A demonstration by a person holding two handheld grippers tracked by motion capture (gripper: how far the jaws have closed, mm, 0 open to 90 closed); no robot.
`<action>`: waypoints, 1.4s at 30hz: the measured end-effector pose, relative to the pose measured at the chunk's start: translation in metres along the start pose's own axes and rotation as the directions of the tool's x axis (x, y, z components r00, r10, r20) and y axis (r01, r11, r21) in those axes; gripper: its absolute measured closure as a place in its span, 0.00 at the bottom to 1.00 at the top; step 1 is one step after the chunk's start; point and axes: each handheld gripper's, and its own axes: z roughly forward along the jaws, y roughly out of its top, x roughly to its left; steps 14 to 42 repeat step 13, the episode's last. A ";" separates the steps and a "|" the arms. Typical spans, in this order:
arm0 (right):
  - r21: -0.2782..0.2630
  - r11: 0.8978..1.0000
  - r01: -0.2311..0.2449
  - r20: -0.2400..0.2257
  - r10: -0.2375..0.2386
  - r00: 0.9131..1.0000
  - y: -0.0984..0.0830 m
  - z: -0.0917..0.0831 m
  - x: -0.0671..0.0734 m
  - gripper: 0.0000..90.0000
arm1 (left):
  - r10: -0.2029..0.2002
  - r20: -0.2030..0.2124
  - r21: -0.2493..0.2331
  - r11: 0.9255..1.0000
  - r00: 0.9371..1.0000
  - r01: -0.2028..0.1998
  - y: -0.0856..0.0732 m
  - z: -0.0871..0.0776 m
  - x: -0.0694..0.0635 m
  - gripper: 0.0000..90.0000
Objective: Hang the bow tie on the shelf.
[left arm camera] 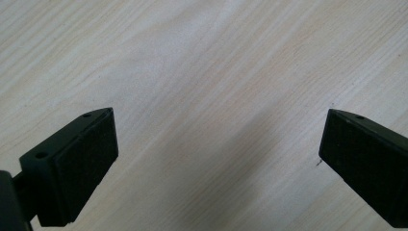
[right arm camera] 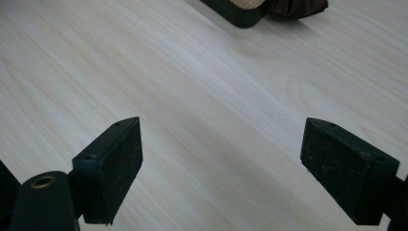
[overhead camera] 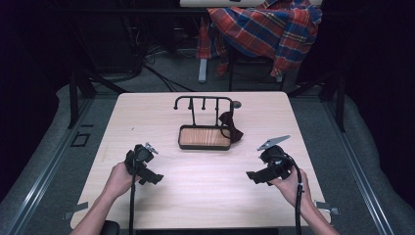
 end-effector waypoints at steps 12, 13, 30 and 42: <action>0.099 0.993 0.069 -0.039 -0.066 0.997 -0.013 0.028 -0.001 0.15 | -0.001 -0.003 0.011 1.000 1.000 0.001 0.001 0.002 0.000 0.00; 0.099 0.993 0.069 -0.039 -0.066 0.997 -0.013 0.028 -0.001 0.15 | -0.001 -0.003 0.011 1.000 1.000 0.001 0.001 0.002 0.000 0.00; 0.099 0.993 0.069 -0.039 -0.066 0.997 -0.013 0.028 -0.001 0.15 | -0.001 -0.003 0.011 1.000 1.000 0.001 0.001 0.002 0.000 0.00; 0.099 0.993 0.069 -0.039 -0.066 0.997 -0.013 0.028 -0.001 0.15 | -0.001 -0.003 0.011 1.000 1.000 0.001 0.001 0.002 0.000 0.00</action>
